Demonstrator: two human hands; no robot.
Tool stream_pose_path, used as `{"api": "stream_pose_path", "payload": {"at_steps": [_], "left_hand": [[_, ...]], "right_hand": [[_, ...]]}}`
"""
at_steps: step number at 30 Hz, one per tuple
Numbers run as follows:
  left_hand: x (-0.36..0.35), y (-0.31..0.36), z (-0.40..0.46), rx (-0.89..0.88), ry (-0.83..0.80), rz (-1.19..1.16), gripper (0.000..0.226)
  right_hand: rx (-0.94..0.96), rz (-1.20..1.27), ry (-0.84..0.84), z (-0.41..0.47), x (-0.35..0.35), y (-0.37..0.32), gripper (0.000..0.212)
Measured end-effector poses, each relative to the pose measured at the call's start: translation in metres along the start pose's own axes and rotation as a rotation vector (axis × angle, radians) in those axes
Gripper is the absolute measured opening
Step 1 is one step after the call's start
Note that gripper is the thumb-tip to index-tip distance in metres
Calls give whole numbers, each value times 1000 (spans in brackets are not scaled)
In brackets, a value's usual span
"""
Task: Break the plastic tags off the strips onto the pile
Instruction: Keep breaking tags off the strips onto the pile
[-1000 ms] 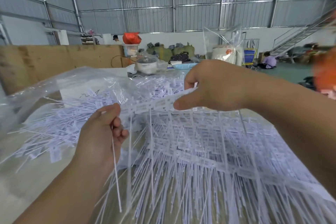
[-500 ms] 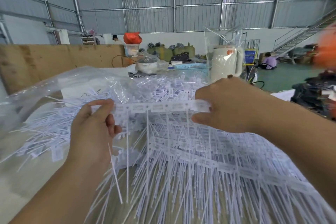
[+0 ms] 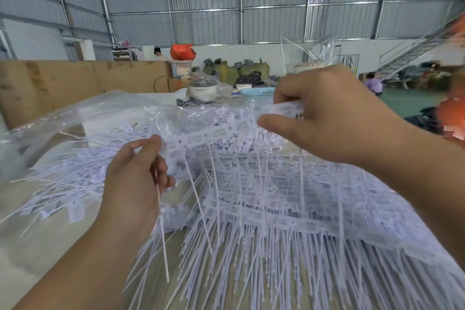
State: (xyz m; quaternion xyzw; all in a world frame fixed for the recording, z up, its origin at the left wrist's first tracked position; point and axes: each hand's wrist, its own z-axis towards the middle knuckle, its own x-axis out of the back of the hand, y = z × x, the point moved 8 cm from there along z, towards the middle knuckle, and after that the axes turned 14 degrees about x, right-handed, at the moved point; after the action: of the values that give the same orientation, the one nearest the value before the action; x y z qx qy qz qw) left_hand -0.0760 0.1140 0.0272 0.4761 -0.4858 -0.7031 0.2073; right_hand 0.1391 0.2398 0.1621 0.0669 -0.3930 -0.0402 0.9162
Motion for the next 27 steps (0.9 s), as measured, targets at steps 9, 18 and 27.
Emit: {"api": "stream_pose_path", "payload": {"at_steps": [9, 18, 27], "left_hand": [[-7, -11, -1, 111, -91, -8, 22], [-20, -8, -9, 261, -248, -134, 6], [-47, -52, -28, 222, -345, 214, 12]], "right_hand": [[-160, 157, -316, 2, -16, 19, 33], [-313, 316, -378, -25, -31, 45, 31], [-362, 45, -649, -75, -104, 40, 26]]}}
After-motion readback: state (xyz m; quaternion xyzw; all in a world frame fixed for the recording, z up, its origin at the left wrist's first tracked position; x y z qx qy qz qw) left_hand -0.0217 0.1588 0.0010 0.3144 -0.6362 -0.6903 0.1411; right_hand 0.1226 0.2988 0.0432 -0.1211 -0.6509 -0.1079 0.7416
